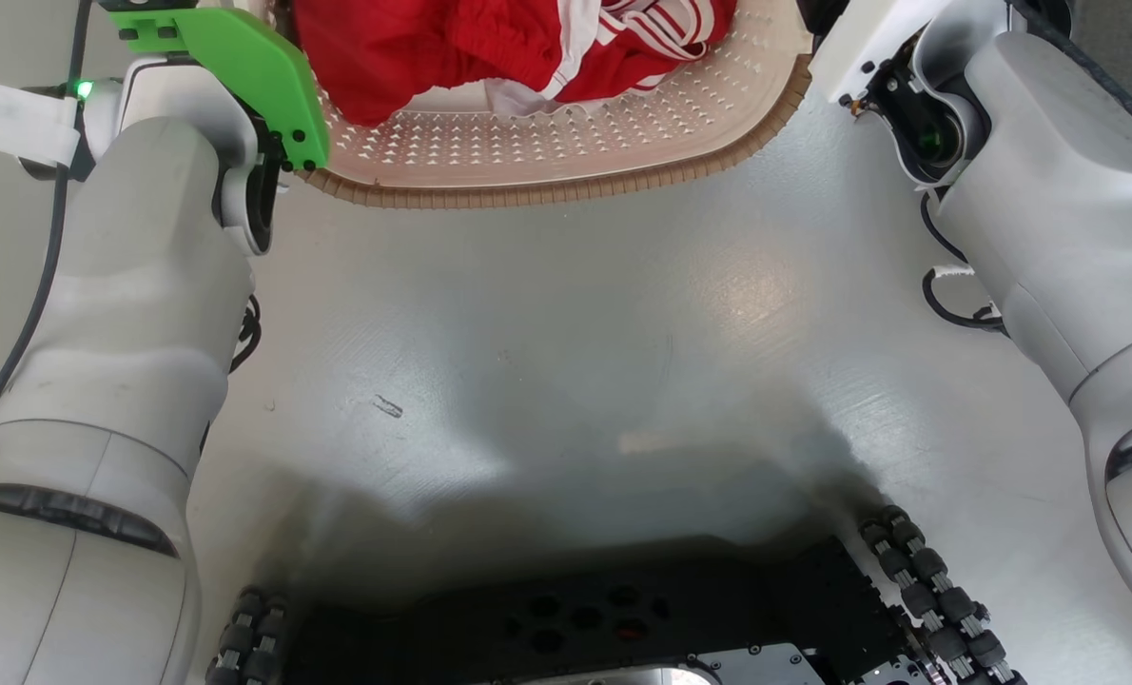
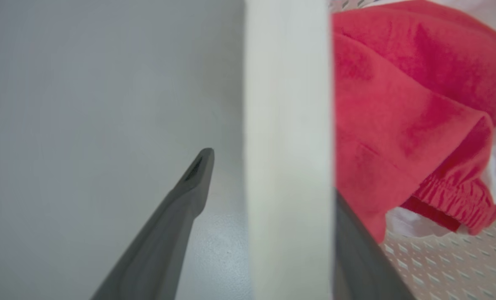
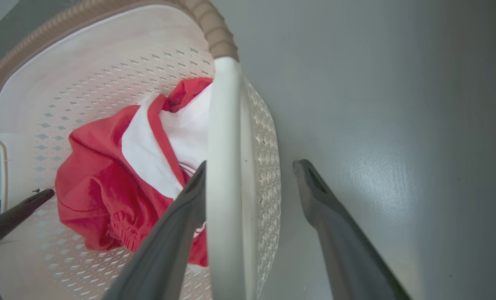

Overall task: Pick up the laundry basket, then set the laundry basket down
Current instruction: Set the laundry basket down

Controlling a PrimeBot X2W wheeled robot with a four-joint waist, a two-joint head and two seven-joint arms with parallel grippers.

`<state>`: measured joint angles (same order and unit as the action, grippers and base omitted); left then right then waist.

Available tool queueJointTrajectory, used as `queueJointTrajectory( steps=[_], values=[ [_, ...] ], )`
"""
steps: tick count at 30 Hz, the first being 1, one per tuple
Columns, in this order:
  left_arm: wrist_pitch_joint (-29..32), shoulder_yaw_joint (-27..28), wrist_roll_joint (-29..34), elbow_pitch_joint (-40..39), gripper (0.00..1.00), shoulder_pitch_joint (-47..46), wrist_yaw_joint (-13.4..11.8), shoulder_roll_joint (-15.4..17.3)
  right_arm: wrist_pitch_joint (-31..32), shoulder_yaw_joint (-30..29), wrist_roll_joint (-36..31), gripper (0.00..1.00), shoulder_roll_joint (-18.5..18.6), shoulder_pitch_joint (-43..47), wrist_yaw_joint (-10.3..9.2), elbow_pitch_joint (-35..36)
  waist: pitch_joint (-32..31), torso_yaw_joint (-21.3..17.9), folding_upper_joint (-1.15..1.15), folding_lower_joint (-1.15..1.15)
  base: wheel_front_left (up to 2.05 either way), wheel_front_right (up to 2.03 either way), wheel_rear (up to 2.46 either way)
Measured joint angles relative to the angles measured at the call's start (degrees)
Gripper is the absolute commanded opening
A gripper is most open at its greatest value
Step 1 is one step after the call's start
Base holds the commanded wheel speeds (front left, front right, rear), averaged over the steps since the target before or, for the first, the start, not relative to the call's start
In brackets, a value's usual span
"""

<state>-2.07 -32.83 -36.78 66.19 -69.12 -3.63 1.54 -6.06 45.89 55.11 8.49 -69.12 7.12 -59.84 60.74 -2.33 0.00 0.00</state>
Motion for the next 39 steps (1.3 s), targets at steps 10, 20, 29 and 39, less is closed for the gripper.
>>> queueJointTrajectory(
  steps=[10,20,29,39],
  values=[
    [-0.14,-0.18,0.0,1.25,1.0,0.04,0.01,-0.04,-1.02,0.89,0.41,1.0,-0.26,-0.15,0.0,-1.18,-0.91,-0.22,0.0,0.0,0.0,0.0,0.0],
    [-1.56,-0.13,-0.13,1.96,1.0,0.66,0.68,-0.1,-1.47,2.07,0.92,1.0,-1.22,0.58,0.0,-2.04,-3.4,-0.55,0.0,0.0,0.0,0.0,0.0],
    [-2.65,-0.22,-0.25,3.15,1.0,3.15,1.7,-0.14,-1.99,2.87,1.55,1.0,-1.59,2.48,0.0,-2.72,-6.66,-1.01,0.0,0.0,0.0,0.0,0.0],
    [-4.77,-0.04,-0.99,3.99,1.0,6.61,3.0,-0.15,-3.52,3.31,2.94,1.0,-2.64,6.48,0.0,-3.41,-11.6,-1.9,0.0,0.0,0.0,0.0,0.0]
  ],
)
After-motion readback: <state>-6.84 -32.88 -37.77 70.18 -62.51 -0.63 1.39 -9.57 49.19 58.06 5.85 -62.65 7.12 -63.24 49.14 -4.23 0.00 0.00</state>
